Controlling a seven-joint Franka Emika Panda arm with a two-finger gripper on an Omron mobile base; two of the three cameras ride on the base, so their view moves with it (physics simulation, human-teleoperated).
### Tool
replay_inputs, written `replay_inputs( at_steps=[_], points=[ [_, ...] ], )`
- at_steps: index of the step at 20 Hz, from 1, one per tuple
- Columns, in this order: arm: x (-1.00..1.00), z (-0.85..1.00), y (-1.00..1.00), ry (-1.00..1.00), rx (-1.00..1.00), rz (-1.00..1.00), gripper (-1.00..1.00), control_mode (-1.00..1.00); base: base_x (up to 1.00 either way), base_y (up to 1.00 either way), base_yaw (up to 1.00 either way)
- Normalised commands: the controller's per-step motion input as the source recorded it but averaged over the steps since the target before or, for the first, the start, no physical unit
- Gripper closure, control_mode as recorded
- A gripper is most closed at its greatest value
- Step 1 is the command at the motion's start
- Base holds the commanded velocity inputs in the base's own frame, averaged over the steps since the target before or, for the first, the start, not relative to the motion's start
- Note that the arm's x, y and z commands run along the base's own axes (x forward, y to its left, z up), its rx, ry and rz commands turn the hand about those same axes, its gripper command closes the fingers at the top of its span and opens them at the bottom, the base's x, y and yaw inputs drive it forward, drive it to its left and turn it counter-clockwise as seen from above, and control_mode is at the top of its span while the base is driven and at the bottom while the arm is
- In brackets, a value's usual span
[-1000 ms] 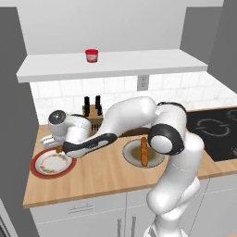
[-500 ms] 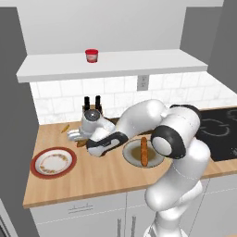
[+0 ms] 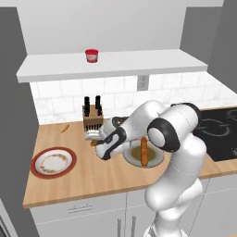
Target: From the different types of pastries on the counter, select a croissant and place it on the cutting board. Then retrieve a jar of jam from the cabinet and place it alongside the croissant on the cutting board.
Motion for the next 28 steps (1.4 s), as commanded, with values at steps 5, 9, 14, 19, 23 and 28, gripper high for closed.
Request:
replay_inputs(
  at_steps=[5,9,14,19,23,28],
  points=[
    [0.49,0.52,-0.98,-0.03,0.01,0.0,1.0,-1.0,0.0,0.0,0.0],
    [0.39,0.68,-0.96,-0.13,0.0,0.0,1.0,-1.0,0.0,0.0,0.0],
    [0.37,0.23,-0.6,-0.02,0.02,0.0,1.0,-1.0,0.0,0.0,0.0],
    [0.87,0.0,-0.87,0.13,0.0,0.0,1.0,-1.0,0.0,0.0,0.0],
    [0.73,0.0,-0.92,0.11,0.0,-0.01,1.0,-1.0,0.0,0.0,0.0],
    [-0.02,-0.2,0.0,0.04,0.0,0.0,1.0,-1.0,0.0,0.0,0.0]
  ],
)
